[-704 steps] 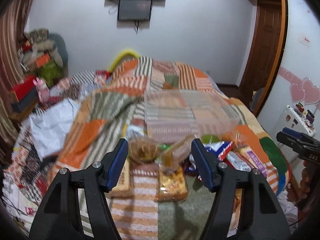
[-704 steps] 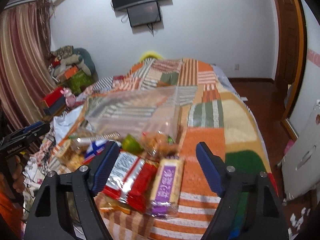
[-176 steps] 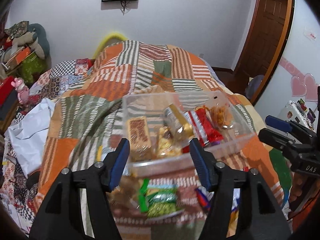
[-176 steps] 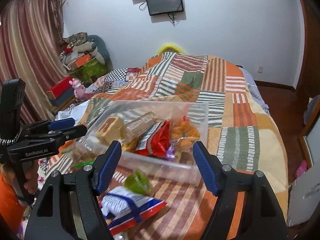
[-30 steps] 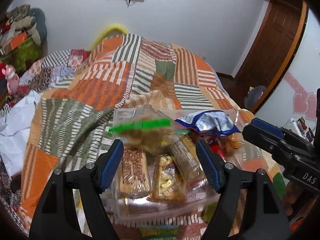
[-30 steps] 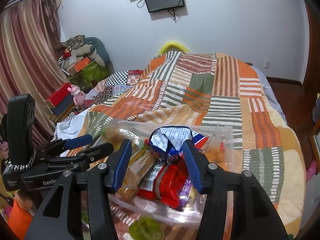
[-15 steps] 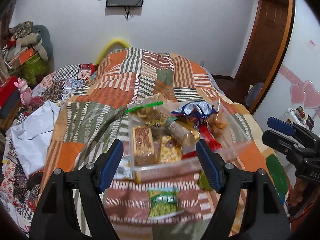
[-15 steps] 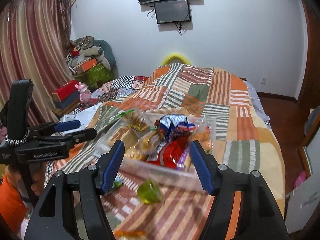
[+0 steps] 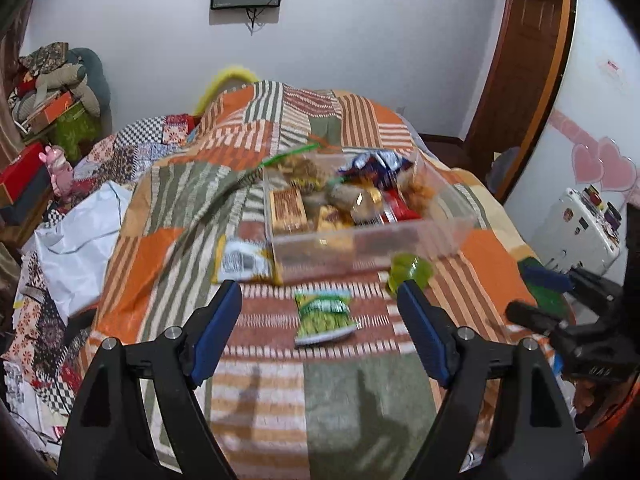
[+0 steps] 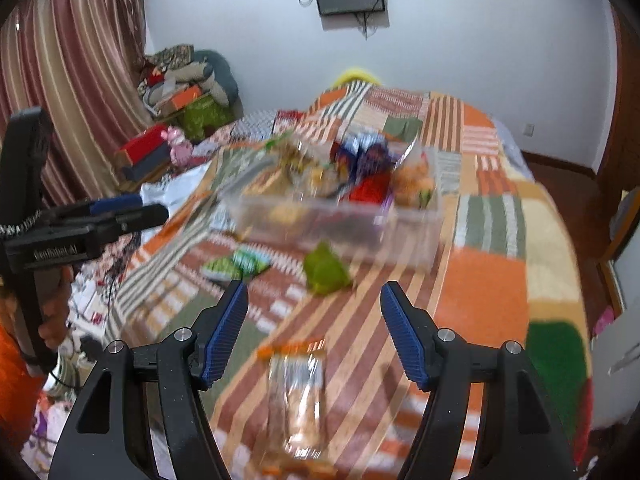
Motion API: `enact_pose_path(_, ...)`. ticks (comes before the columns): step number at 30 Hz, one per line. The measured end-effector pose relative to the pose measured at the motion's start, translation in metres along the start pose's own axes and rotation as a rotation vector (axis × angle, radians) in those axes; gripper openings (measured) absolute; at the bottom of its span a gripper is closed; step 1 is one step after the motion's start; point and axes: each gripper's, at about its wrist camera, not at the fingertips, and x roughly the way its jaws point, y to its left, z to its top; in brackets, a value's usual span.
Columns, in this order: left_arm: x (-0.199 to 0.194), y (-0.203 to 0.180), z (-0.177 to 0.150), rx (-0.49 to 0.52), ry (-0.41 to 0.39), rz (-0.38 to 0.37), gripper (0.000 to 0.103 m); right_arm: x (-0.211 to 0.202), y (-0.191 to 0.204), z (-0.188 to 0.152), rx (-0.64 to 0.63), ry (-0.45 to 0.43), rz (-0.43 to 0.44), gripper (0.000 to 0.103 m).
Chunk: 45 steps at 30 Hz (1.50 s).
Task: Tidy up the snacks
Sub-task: 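Grasp the green pea snack pack with the left tool while the right tool grasps the orange-wrapped bar, then carry both packs into the clear box and open both tools to release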
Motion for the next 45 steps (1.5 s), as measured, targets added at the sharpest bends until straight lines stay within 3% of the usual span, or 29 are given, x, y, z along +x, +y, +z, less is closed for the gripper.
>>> enact_pose_path(11,0.019,-0.007,-0.028,-0.009,0.081,-0.018,0.08,0.02,0.005,-0.048,-0.001,0.144,0.038,0.063)
enact_pose_path(15,0.033,-0.006,-0.034,-0.033,0.119,-0.029,0.08,0.025,0.007,-0.054,-0.008,0.173,0.059,0.038)
enact_pose_path(16,0.036,-0.006,-0.035,-0.038,0.128,-0.032,0.08,0.025,0.006,-0.054,-0.009,0.176,0.061,0.036)
enact_pose_path(18,0.043,-0.005,-0.036,-0.044,0.143,-0.035,0.08,0.025,0.006,-0.054,-0.012,0.171,0.059,0.032)
enact_pose_path(33,0.1,0.0,-0.028,-0.069,0.222,-0.031,0.08,0.018,-0.027,-0.025,0.084,0.06,0.028,0.032)
enact_pose_path(40,0.127,-0.003,-0.027,-0.033,0.216,0.045,0.08,0.02,-0.04,-0.018,0.117,0.036,0.016,0.032)
enact_pose_path(41,0.128,-0.004,-0.027,-0.026,0.211,0.039,0.079,0.02,-0.042,-0.016,0.119,0.036,0.016,0.032)
enact_pose_path(44,0.128,-0.008,-0.028,0.003,0.194,0.006,0.057,0.021,-0.045,-0.015,0.122,0.035,0.01,0.032)
enact_pose_path(45,0.126,-0.009,-0.028,0.006,0.19,0.001,0.057,0.021,-0.046,-0.014,0.123,0.032,0.01,0.032)
